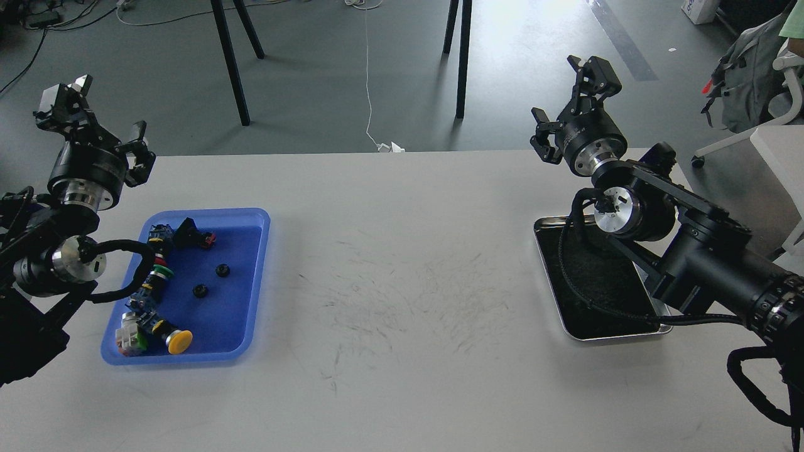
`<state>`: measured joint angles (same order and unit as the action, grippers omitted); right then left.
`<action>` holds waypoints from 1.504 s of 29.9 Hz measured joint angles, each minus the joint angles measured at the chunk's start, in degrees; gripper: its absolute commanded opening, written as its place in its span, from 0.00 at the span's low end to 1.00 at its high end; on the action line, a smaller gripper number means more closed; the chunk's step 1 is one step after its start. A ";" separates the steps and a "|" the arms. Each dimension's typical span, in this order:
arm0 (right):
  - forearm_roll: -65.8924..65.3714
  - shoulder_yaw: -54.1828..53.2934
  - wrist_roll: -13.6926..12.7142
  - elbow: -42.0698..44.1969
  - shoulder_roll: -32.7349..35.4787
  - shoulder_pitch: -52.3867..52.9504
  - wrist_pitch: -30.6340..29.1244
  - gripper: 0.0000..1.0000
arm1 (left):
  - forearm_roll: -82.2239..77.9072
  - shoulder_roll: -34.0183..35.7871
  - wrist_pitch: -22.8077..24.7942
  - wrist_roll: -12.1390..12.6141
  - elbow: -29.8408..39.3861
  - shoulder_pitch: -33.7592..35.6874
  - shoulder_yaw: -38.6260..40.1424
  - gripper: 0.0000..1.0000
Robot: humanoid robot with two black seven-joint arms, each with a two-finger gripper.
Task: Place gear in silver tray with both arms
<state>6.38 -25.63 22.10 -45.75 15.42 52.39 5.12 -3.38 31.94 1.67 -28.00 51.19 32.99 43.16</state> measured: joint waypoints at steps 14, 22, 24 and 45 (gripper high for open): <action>0.01 -0.67 0.23 -0.17 -0.02 -0.62 -0.01 0.99 | -0.68 12.53 9.93 0.01 3.08 9.13 -22.29 0.98; 0.03 -0.74 0.23 -0.51 0.34 -0.70 0.04 0.99 | 0.37 14.22 11.41 0.01 1.11 18.57 -33.80 0.99; 0.03 -0.74 0.23 -0.59 0.39 -0.71 0.04 0.99 | 0.36 14.90 11.83 0.01 1.38 19.11 -34.46 0.99; 0.04 -1.54 0.31 -0.75 0.67 -1.59 -0.81 0.99 | -37.09 23.04 -2.18 0.00 15.04 30.12 -57.88 0.98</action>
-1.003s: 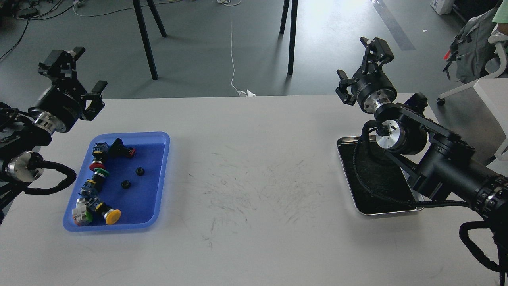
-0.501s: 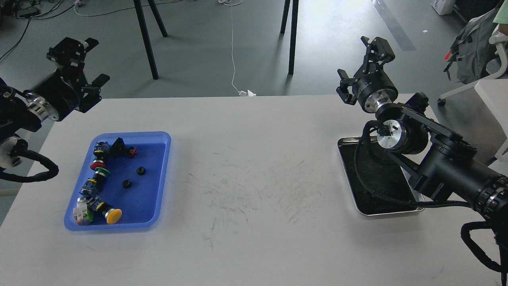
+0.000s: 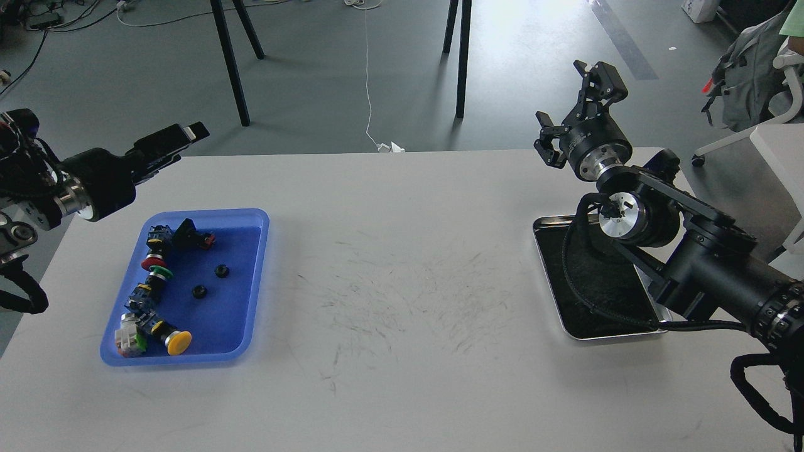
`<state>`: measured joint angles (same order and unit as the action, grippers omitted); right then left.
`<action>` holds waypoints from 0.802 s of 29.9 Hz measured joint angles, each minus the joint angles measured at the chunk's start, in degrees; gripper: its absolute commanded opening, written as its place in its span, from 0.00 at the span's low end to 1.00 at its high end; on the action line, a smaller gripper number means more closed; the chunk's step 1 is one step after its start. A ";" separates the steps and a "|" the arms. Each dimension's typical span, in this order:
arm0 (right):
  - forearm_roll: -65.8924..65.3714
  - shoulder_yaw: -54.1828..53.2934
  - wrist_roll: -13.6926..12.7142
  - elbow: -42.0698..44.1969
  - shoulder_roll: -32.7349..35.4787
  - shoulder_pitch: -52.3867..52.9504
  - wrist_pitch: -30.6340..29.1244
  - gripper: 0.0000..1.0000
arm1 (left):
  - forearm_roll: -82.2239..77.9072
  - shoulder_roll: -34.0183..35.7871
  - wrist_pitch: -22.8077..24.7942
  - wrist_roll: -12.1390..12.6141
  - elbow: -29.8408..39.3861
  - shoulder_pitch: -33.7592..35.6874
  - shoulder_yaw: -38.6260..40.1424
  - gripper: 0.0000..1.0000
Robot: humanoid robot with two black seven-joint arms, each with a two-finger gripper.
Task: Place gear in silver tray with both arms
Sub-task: 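Extend the left gripper forward and lower it into the blue tray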
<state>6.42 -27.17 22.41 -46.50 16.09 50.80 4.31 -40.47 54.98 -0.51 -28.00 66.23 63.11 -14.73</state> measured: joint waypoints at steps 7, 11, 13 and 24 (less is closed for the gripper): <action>0.00 -0.07 0.00 -0.07 0.00 0.00 -0.01 0.99 | -3.21 0.13 -1.97 0.00 0.15 4.52 -4.16 0.98; 0.00 -0.64 0.00 -0.08 0.00 0.03 -0.01 0.99 | -1.69 -0.67 -2.95 0.00 -1.10 5.11 -4.21 0.98; 0.00 -0.75 0.00 -0.08 0.00 0.03 -0.01 0.99 | -0.90 -0.78 -3.03 0.00 -1.32 5.07 -4.37 0.98; 0.00 -0.80 0.00 -0.14 -0.03 0.02 0.06 0.99 | -2.14 -1.68 -2.47 0.00 -1.57 4.83 -7.14 0.98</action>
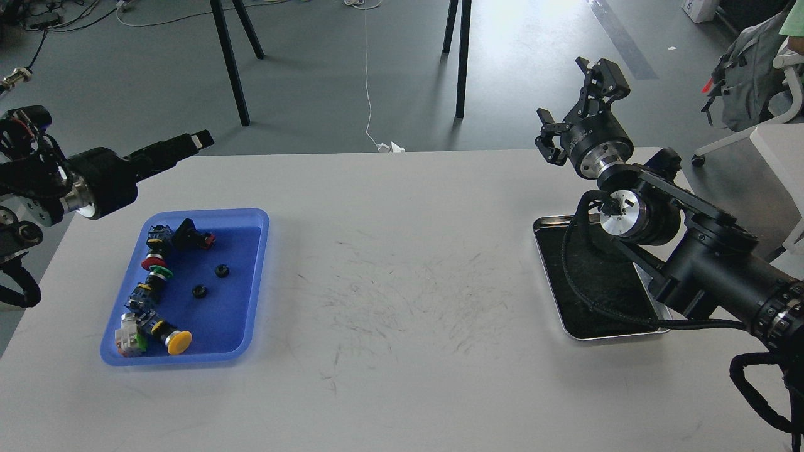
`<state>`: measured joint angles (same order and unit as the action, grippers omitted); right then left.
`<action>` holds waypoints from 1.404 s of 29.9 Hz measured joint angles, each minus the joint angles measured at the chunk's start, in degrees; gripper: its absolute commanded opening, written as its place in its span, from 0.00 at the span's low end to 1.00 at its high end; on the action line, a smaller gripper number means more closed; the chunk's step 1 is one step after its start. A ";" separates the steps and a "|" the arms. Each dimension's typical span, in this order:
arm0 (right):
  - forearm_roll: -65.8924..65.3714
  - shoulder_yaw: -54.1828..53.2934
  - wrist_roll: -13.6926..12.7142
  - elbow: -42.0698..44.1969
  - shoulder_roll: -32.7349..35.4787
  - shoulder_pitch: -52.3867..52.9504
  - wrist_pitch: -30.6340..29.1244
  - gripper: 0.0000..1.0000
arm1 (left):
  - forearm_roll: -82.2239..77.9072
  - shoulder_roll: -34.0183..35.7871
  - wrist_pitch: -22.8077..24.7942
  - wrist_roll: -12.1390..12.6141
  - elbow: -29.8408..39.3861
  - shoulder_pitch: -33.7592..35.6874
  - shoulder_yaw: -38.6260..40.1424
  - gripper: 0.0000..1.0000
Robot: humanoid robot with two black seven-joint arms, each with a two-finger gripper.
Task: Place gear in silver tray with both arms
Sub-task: 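Extend the left gripper forward and lower it into the blue tray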
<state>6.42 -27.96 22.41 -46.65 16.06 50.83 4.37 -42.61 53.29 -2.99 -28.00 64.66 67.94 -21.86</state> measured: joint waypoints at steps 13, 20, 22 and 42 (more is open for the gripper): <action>0.00 -0.01 0.03 0.09 -0.03 -0.19 -0.06 0.99 | -19.01 -2.52 -5.08 -0.01 -0.85 2.47 -9.28 0.89; -0.09 0.01 0.08 0.23 -0.07 -0.28 -0.15 0.99 | -17.50 -3.81 -5.68 0.00 -6.12 4.21 -11.29 0.90; -0.09 0.01 0.09 0.24 -0.07 -0.29 -0.15 0.99 | -16.52 -4.53 -5.68 0.00 -6.87 4.21 -11.48 0.90; -0.18 0.09 0.09 0.32 -0.38 -0.80 -0.06 0.99 | -29.74 -6.28 -19.92 -0.01 -6.55 0.86 -21.87 0.83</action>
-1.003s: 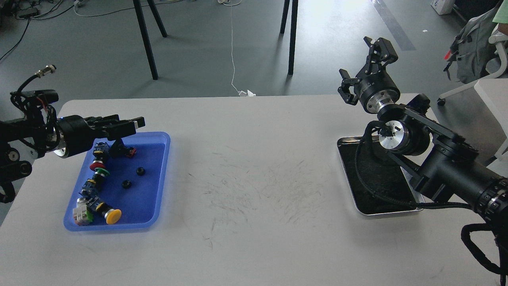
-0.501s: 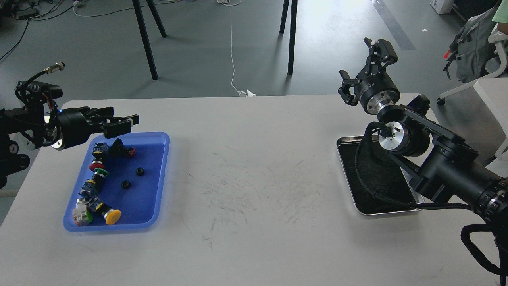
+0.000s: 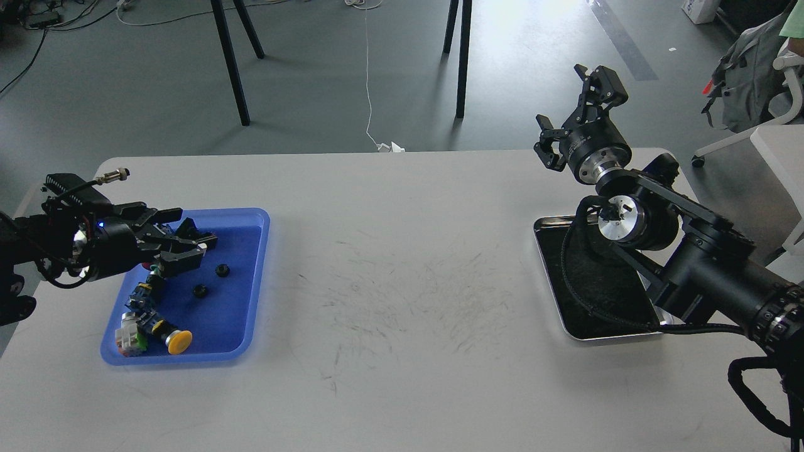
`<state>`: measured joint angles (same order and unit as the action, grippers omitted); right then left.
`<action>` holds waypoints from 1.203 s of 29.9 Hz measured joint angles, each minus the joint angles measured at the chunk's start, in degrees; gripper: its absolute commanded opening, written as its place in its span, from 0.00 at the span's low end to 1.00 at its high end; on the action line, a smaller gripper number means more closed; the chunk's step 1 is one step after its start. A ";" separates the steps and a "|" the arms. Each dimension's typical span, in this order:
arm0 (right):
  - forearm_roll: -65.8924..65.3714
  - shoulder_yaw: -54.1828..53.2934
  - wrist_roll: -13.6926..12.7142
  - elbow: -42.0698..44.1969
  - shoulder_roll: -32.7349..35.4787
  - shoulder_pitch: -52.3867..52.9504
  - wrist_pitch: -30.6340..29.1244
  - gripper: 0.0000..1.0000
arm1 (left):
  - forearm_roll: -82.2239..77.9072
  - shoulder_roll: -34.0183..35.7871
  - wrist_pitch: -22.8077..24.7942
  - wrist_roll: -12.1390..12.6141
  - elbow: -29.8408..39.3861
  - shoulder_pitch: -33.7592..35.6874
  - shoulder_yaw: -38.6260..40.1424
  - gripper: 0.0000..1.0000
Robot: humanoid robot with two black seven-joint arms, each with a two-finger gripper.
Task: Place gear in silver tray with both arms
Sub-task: 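Grasp a small black gear in the blue tray with the left gripper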
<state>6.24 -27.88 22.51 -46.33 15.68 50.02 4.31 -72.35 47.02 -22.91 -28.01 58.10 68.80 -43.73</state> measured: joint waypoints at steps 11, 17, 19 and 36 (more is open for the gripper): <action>-0.08 0.57 -0.04 0.26 -0.29 0.13 0.06 0.99 | 0.22 -2.23 -4.46 0.00 0.03 -3.56 0.54 0.79; -0.10 0.88 -0.07 0.36 -0.23 0.17 0.09 0.99 | 0.56 -2.88 -5.08 0.01 -0.09 -5.16 0.57 0.79; -0.15 0.94 -0.07 0.37 -0.22 0.17 0.13 0.99 | 0.61 -3.39 -5.10 0.01 -0.58 -5.63 0.59 0.79; -0.35 1.24 -0.15 0.44 -0.23 0.58 0.27 0.99 | 1.51 -8.31 -5.10 0.01 -8.11 -12.06 4.13 0.76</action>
<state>5.88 -26.64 22.36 -45.89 15.45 50.60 4.58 -70.84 38.71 -28.01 -27.99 49.99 56.74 -39.60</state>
